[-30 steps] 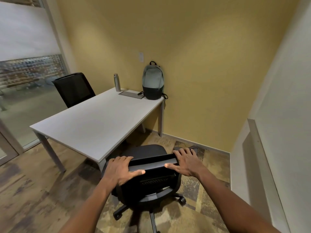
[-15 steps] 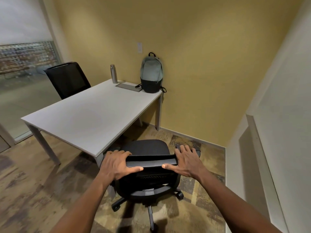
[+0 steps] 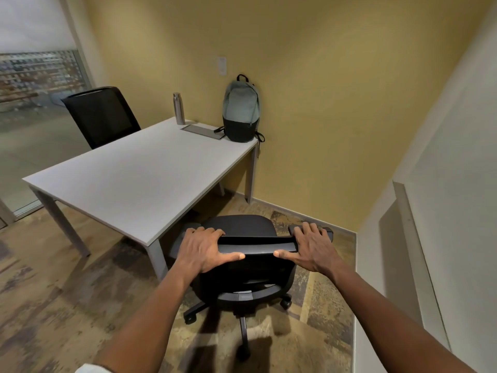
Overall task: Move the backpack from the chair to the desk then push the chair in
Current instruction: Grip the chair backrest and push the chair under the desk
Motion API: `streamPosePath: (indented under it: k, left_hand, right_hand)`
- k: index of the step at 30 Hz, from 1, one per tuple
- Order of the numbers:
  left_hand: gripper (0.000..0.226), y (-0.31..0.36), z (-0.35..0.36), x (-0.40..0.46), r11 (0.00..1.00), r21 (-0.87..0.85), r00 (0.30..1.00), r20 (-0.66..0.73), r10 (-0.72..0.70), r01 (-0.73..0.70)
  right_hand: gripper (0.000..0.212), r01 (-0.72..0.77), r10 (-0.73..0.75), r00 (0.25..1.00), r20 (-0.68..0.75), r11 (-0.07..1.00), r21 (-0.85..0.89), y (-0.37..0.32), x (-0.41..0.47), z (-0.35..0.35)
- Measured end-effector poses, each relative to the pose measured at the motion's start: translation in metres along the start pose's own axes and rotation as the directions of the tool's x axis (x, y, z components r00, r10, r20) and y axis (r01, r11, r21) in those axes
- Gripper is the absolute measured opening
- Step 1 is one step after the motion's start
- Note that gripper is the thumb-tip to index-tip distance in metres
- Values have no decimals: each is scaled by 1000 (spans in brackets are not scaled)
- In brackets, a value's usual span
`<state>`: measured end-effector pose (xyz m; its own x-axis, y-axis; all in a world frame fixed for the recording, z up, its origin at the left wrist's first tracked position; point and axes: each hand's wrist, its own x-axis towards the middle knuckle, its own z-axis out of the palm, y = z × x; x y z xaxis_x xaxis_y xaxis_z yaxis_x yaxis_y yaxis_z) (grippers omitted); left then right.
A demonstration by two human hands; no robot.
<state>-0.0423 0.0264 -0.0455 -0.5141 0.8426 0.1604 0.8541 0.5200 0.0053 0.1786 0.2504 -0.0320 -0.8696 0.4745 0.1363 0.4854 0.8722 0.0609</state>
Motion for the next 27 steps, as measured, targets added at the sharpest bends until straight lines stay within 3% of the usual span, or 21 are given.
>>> streamPosePath:
  k: [4,9,27]
  left_hand:
    - [114,13,2,19,1000,3,1000,6,-12,12]
    - [114,30,4,47,1000,2,1000,18,-7,7]
    - [110,102,30,167,997,14,997,-1,-82,82]
  right_hand:
    - [76,-14,14,1000,-14,1000,16,20,10,9]
    - [89,-46,48,998,-35,997,65,51,30,22]
    - [105,-83,74,994,74,989,126,180,123,47]
